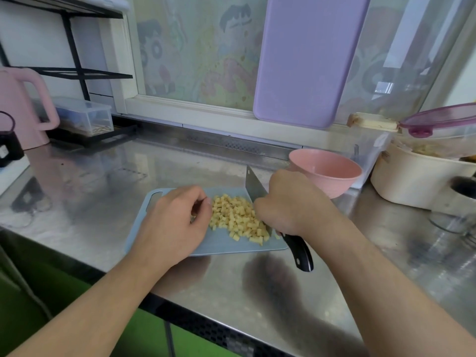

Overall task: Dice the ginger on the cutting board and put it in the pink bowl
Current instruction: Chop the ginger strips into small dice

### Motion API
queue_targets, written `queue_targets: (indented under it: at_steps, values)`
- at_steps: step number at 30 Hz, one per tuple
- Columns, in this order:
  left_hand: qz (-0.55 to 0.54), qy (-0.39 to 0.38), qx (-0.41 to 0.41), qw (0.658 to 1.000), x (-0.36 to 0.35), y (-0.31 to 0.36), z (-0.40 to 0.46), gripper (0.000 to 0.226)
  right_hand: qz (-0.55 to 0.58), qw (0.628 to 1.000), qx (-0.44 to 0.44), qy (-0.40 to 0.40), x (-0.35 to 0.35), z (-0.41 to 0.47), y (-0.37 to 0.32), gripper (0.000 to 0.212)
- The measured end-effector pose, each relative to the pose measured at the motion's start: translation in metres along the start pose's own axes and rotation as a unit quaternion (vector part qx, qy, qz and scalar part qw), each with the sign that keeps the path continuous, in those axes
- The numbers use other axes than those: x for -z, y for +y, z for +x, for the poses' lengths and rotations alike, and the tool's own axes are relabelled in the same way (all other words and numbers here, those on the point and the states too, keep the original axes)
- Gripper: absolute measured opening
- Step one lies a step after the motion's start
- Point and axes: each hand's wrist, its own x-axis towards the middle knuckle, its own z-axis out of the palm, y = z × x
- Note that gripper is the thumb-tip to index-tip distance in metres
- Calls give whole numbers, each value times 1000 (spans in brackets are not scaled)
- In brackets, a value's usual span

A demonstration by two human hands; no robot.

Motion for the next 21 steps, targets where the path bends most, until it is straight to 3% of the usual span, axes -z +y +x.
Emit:
queue_targets:
  at_steps: [4, 8, 12, 17, 21]
  values:
    - [-3, -2, 3, 1000, 0, -1, 0, 20, 64, 997, -25, 30, 7, 8, 10, 29]
    - [-6, -8, 5, 1000, 1, 0, 1, 18, 58, 995, -52, 56, 15, 13, 23, 28]
    - [-6, -16, 2, 1000, 2, 0, 0, 18, 5, 997, -60, 52, 14, 13, 28, 11]
    - [-1, -19, 6, 1000, 2, 1, 0, 18, -32, 998, -46, 14, 8, 8, 17, 15]
    - [-2, -19, 10, 1000, 3, 2, -1, 18, 42, 999, -26, -7, 1, 7, 9, 13]
